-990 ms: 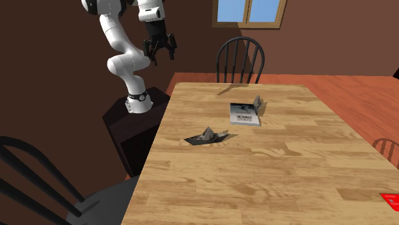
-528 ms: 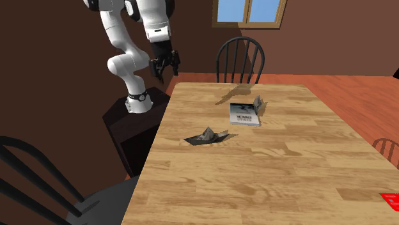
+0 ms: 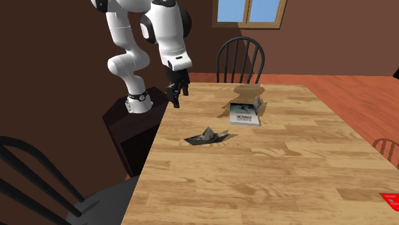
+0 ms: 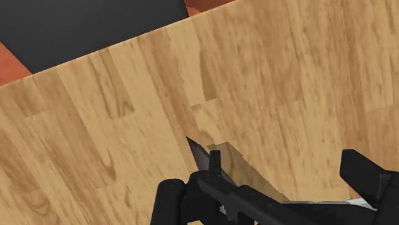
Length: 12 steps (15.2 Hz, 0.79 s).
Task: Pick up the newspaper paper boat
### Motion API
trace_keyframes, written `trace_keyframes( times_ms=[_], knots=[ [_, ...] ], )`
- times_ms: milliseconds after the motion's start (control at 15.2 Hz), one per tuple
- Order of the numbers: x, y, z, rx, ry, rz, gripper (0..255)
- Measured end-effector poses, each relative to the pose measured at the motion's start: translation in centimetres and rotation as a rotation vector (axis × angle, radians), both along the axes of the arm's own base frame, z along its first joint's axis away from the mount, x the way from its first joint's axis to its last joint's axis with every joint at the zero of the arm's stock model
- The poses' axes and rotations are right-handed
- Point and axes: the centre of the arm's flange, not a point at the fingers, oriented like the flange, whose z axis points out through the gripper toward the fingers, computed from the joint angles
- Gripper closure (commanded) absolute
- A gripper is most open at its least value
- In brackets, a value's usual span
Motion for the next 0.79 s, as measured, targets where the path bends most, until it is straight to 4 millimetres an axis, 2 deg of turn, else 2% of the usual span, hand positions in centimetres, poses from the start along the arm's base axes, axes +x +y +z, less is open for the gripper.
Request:
trace_keyframes(
  times_ms=[396,594,792],
  knots=[
    [6.4,0.3,-4.9,-0.001,0.020,0.168,0],
    [9.6,1.4,-7.5,-0.002,0.030,0.253,0],
    [11.8,1.6,-9.6,-0.001,0.037,0.308,0]
  ],
)
